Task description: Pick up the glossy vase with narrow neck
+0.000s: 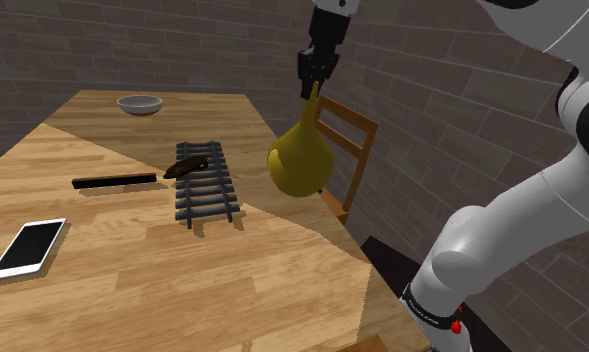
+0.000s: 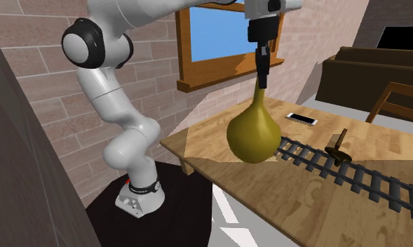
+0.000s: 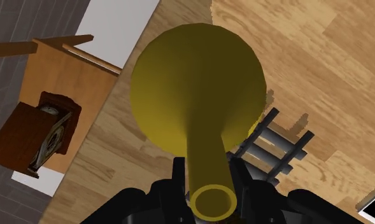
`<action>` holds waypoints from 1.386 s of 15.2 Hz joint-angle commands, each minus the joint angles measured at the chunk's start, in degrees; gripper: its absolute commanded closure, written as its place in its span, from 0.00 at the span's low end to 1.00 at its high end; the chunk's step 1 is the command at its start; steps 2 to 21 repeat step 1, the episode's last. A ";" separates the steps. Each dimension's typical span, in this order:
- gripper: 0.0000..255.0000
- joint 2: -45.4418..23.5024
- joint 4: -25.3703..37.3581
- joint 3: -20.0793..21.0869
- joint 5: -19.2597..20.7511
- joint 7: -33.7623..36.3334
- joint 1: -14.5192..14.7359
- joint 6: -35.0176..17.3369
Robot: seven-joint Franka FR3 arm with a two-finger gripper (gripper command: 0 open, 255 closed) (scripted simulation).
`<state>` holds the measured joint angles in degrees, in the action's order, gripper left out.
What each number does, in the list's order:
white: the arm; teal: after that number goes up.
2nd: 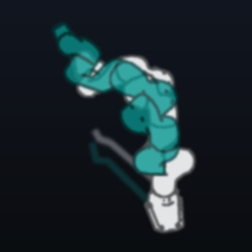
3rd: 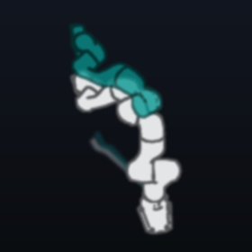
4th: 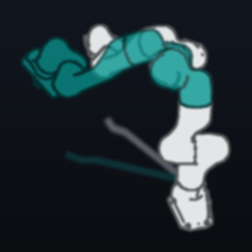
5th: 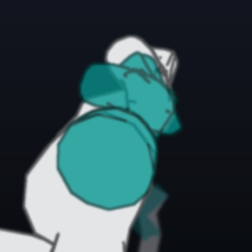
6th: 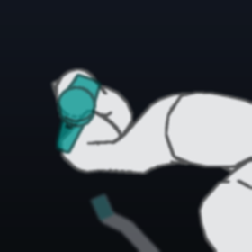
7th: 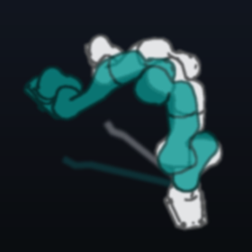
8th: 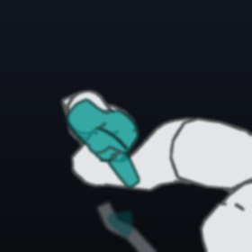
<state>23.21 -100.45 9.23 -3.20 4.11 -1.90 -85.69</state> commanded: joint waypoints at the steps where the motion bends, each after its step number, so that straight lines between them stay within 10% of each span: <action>1: 1.00 -0.35 0.88 -0.02 0.05 -0.01 -0.04 0.45; 21: 1.00 -0.35 0.88 -0.02 0.05 -0.01 -0.04 0.45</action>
